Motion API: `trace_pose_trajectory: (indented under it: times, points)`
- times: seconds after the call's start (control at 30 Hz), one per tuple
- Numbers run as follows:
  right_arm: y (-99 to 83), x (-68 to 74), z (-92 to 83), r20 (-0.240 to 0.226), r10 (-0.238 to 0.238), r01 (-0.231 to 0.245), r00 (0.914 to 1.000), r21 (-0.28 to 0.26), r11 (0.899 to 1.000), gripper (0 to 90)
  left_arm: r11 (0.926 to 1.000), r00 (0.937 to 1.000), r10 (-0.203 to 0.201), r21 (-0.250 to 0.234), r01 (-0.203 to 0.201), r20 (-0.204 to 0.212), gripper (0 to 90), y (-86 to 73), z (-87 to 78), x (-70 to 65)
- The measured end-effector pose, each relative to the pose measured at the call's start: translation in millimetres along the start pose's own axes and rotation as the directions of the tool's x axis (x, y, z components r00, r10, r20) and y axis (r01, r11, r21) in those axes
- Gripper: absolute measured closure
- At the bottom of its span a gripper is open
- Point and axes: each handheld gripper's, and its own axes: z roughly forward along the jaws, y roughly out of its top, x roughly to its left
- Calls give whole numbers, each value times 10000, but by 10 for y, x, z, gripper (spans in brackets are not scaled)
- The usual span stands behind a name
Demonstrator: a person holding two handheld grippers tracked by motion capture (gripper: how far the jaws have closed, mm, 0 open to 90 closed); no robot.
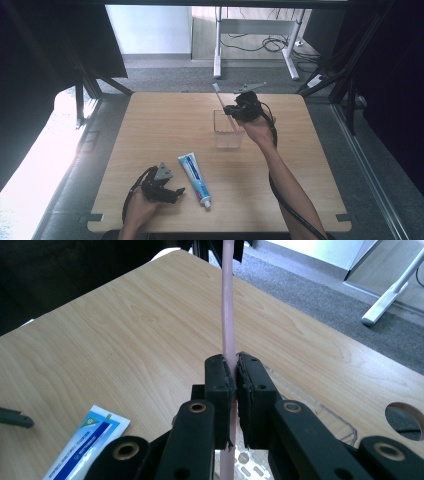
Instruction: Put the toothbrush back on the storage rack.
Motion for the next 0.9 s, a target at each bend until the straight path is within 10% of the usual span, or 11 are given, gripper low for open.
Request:
trace_pose_trajectory:
  times: [0.9]
  points:
    - [-203, -128, 335, 520, -232, 226, 9984, 110, 9997, 841, 10000, 10000, -49, -85, 50, 68, 136, -2, -5, -1]
